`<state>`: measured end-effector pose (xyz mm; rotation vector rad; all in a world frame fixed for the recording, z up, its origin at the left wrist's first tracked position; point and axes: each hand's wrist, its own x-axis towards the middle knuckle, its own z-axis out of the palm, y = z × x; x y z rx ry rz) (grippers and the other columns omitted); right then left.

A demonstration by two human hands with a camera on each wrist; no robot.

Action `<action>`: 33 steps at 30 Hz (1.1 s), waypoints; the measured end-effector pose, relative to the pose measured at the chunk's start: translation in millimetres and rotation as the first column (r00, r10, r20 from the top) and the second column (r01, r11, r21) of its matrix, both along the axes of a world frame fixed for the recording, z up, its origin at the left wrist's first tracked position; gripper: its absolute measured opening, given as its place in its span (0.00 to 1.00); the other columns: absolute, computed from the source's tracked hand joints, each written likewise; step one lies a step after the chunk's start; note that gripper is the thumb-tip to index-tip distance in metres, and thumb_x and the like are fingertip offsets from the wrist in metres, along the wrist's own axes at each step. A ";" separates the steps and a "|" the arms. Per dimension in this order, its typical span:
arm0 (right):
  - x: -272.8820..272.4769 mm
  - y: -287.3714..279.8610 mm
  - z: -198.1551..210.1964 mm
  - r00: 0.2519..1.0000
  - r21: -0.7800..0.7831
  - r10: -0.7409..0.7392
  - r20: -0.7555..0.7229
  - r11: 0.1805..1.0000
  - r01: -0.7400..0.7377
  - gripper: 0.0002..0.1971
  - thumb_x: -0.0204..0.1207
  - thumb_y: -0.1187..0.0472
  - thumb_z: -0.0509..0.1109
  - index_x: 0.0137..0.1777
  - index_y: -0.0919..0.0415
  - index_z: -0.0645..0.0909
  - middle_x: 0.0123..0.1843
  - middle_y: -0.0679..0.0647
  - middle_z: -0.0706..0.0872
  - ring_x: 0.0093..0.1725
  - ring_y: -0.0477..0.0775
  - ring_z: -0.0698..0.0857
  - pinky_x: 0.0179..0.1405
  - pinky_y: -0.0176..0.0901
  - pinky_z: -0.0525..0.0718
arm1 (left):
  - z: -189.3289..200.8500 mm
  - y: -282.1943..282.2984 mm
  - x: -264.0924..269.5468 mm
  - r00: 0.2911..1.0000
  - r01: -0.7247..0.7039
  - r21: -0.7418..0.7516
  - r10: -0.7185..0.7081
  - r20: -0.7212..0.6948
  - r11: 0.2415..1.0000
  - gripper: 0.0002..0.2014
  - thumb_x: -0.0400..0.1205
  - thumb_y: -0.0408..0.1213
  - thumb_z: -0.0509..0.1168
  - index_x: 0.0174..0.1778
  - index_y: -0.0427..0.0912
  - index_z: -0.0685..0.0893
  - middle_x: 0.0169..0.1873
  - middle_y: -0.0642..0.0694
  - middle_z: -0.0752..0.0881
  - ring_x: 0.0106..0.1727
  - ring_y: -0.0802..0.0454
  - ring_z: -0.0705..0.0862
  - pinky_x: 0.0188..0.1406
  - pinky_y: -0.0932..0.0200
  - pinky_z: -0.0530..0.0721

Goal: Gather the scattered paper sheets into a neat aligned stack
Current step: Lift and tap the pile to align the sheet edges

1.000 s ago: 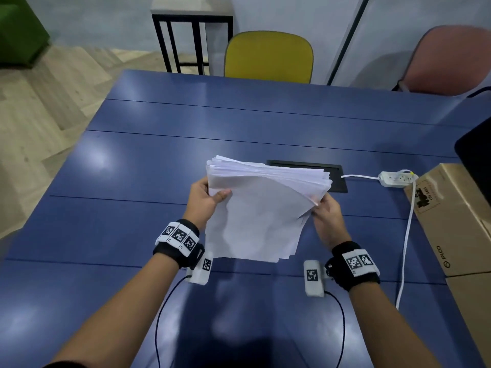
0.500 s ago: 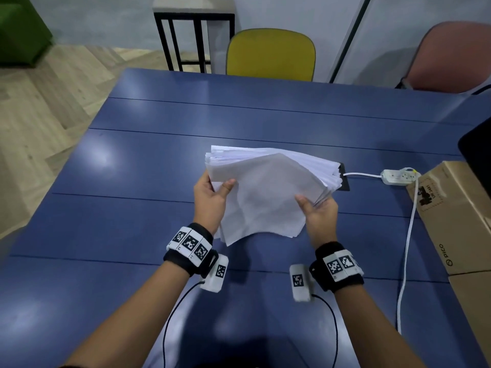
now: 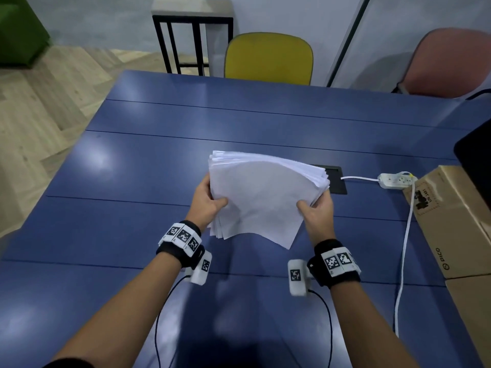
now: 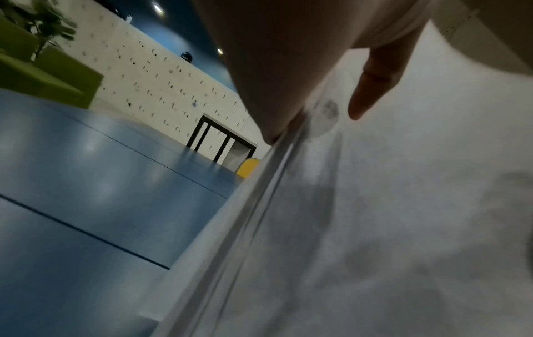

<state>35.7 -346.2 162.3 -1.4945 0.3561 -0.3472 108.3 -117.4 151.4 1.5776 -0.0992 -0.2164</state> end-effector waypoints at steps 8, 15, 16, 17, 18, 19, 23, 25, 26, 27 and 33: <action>0.7 -8.5 -15.2 0.994 -0.011 0.013 -0.108 1.000 -0.014 0.17 0.69 0.83 0.71 0.49 0.61 0.82 0.41 0.45 0.91 0.38 0.41 0.90 0.39 0.34 0.86 | -15.2 -7.7 5.5 0.999 0.001 0.096 0.004 -0.054 0.995 0.18 0.68 0.25 0.69 0.54 0.38 0.81 0.44 0.50 0.88 0.42 0.60 0.87 0.44 0.60 0.84; 7.1 10.8 16.9 0.994 -0.050 -0.105 -0.029 0.993 0.103 0.13 0.70 0.79 0.74 0.53 0.69 0.83 0.46 0.56 0.89 0.43 0.47 0.89 0.49 0.42 0.87 | 21.0 -25.8 0.3 0.977 -0.207 0.033 0.205 0.067 0.978 0.13 0.77 0.21 0.65 0.55 0.38 0.80 0.47 0.46 0.87 0.45 0.54 0.86 0.46 0.64 0.84; 9.3 11.5 30.3 0.992 -0.060 -0.120 0.025 0.991 0.121 0.15 0.70 0.79 0.74 0.57 0.73 0.81 0.49 0.57 0.88 0.45 0.45 0.89 0.51 0.39 0.86 | 32.9 -25.3 1.4 0.968 -0.226 0.019 0.223 0.114 0.974 0.14 0.77 0.22 0.66 0.57 0.37 0.80 0.49 0.45 0.87 0.48 0.53 0.87 0.50 0.61 0.85; 10.8 12.2 44.5 0.988 -0.073 -0.131 0.085 0.988 0.137 0.18 0.70 0.80 0.73 0.60 0.77 0.79 0.52 0.57 0.87 0.46 0.41 0.89 0.51 0.35 0.86 | 45.9 -24.2 1.3 0.960 -0.235 0.004 0.231 0.158 0.972 0.15 0.77 0.23 0.67 0.59 0.37 0.80 0.51 0.46 0.87 0.52 0.53 0.87 0.53 0.60 0.85; 11.6 12.0 59.2 0.980 -0.100 -0.136 0.143 0.984 0.151 0.19 0.71 0.80 0.73 0.62 0.78 0.77 0.55 0.56 0.86 0.48 0.37 0.88 0.51 0.31 0.85 | 58.9 -23.3 0.6 0.951 -0.239 -0.014 0.237 0.198 0.971 0.16 0.78 0.24 0.67 0.61 0.38 0.79 0.52 0.48 0.87 0.54 0.54 0.86 0.56 0.60 0.85; 11.8 11.1 73.0 0.972 -0.140 -0.131 0.196 0.977 0.160 0.20 0.71 0.80 0.73 0.64 0.76 0.76 0.57 0.55 0.85 0.50 0.36 0.88 0.52 0.29 0.84 | 70.1 -22.8 -0.2 0.942 -0.235 -0.035 0.237 0.239 0.971 0.17 0.78 0.23 0.66 0.62 0.38 0.78 0.52 0.48 0.87 0.55 0.55 0.86 0.57 0.61 0.84; 4.6 5.3 76.2 0.965 -0.234 -0.114 0.235 0.957 0.170 0.22 0.71 0.77 0.74 0.64 0.64 0.75 0.58 0.52 0.85 0.56 0.37 0.86 0.59 0.34 0.83 | 74.2 -18.6 -7.2 0.933 -0.205 -0.063 0.214 0.288 0.977 0.21 0.77 0.22 0.66 0.65 0.39 0.74 0.57 0.48 0.84 0.58 0.57 0.84 0.62 0.62 0.83; -2.7 4.9 41.2 0.991 -0.165 -0.084 0.107 0.981 0.101 0.23 0.70 0.75 0.74 0.65 0.71 0.76 0.57 0.55 0.86 0.54 0.41 0.87 0.57 0.40 0.84 | 44.3 -13.7 -13.6 0.969 -0.176 -0.022 0.177 0.175 0.984 0.25 0.73 0.24 0.70 0.65 0.40 0.73 0.56 0.48 0.84 0.57 0.58 0.85 0.62 0.60 0.83; -8.5 6.3 21.6 0.999 -0.128 -0.037 0.024 0.991 0.040 0.24 0.68 0.73 0.74 0.65 0.74 0.76 0.56 0.56 0.87 0.52 0.42 0.88 0.54 0.42 0.85 | 26.6 -10.9 -17.8 0.984 -0.155 0.013 0.153 0.095 0.988 0.27 0.69 0.26 0.71 0.65 0.39 0.73 0.55 0.47 0.85 0.55 0.59 0.85 0.60 0.58 0.84; -15.5 8.6 4.6 0.999 -0.101 0.002 -0.047 0.995 -0.007 0.24 0.67 0.71 0.72 0.64 0.75 0.77 0.52 0.55 0.87 0.48 0.40 0.88 0.51 0.43 0.84 | 10.3 -8.2 -22.0 0.991 -0.134 0.036 0.133 0.029 0.990 0.28 0.67 0.27 0.70 0.65 0.38 0.74 0.54 0.47 0.85 0.53 0.62 0.86 0.56 0.58 0.85; -23.0 16.7 -22.8 0.990 -0.061 -0.016 -0.138 0.998 0.008 0.18 0.65 0.71 0.65 0.56 0.74 0.80 0.42 0.54 0.86 0.37 0.43 0.85 0.40 0.36 0.84 | -14.0 -10.3 -25.7 0.992 -0.121 0.046 0.123 -0.042 0.992 0.26 0.72 0.12 0.58 0.59 0.42 0.77 0.48 0.52 0.85 0.46 0.65 0.86 0.43 0.72 0.83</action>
